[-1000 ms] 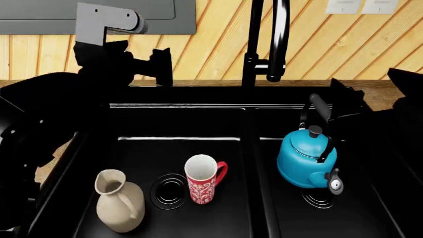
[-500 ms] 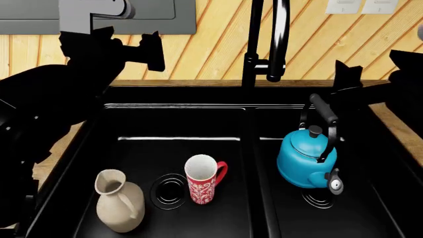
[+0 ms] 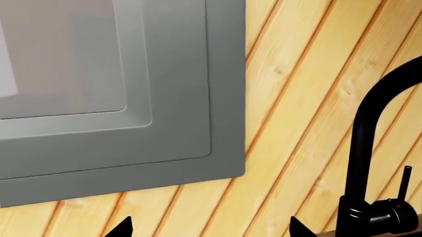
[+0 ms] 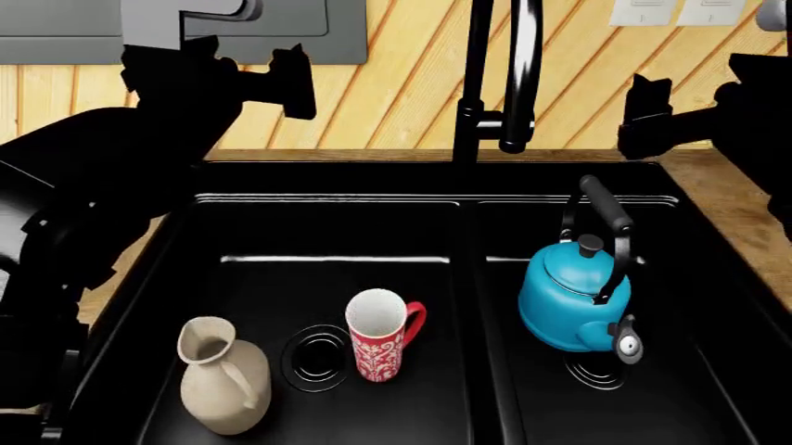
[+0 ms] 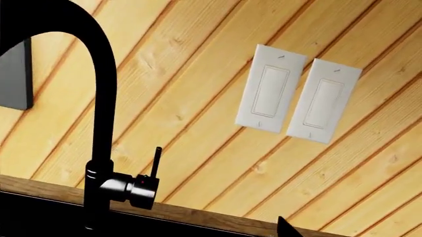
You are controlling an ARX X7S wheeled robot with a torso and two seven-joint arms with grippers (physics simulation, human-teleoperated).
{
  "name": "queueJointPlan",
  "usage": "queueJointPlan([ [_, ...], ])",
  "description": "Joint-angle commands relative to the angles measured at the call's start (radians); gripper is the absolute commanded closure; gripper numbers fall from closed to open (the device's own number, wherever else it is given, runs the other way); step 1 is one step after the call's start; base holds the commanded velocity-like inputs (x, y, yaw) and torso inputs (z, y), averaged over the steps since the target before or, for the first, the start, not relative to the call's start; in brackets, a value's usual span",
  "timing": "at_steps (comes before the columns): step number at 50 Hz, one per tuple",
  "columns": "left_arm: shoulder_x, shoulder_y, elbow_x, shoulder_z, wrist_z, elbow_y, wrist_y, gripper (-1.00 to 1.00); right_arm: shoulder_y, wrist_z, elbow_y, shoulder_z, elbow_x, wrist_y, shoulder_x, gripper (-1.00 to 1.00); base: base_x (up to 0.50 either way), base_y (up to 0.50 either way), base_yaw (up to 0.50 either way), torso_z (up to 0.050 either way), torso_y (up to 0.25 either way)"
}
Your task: Pick the jug and cup and place them in the sink. Then turn on the water.
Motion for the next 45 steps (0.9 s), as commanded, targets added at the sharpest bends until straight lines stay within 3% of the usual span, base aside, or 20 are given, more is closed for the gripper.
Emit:
queueJointPlan([
  [1,0.015,-0.015,0.020,0.015,0.012,-0.023,0.020,-1.00,0.006,-0.070,0.117,-0.015,-0.087,-0.024,-0.054,-1.00,0.00,0.00,0.00,0.000,0.000],
  [24,0.038,-0.041,0.063,0.035,0.032,-0.092,0.066,-1.00,0.042,-0.219,0.346,-0.053,-0.246,-0.095,-0.182,-1.00,0.00,0.00,0.00,0.000,0.000],
  [45,0.130,-0.159,0.173,0.061,0.047,-0.310,0.195,-1.00,0.132,-0.489,0.909,-0.081,-0.431,-0.325,-0.512,-1.00,0.00,0.00,0.00,0.000,0.000],
])
